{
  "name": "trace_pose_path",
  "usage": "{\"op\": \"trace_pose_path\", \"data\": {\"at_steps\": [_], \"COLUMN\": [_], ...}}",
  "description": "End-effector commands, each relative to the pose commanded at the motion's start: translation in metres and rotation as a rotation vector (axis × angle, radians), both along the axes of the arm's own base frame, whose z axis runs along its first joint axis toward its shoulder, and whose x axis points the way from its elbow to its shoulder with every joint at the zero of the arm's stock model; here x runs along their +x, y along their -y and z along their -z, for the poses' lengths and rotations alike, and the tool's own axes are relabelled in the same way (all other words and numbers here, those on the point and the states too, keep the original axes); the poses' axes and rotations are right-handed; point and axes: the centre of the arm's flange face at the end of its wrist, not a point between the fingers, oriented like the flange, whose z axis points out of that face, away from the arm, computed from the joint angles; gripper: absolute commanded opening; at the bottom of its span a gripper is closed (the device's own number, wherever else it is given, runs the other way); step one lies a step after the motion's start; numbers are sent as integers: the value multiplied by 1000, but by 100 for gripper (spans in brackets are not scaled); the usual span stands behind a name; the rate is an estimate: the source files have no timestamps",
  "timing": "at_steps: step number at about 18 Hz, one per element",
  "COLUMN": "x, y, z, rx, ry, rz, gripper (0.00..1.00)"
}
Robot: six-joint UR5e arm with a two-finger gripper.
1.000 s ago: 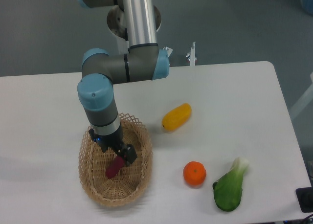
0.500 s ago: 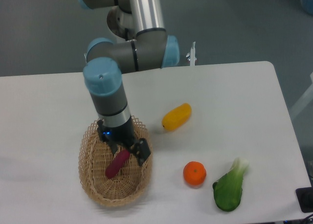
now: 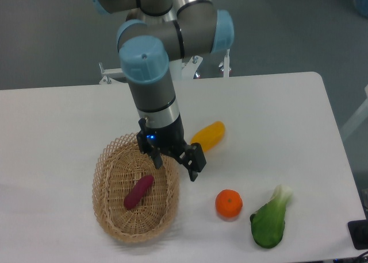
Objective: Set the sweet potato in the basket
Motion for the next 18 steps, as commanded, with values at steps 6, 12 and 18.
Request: {"op": "trace_pose_path", "data": {"at_steps": [6,12,18], "x": [-31,-80,-110], "y": [33,93,119], "z": [-8,-19,-18], "rx": [-97,-163,-125], "ry": [25,57,78], "rz": [95,168,120], "gripper": [100,100,100]}}
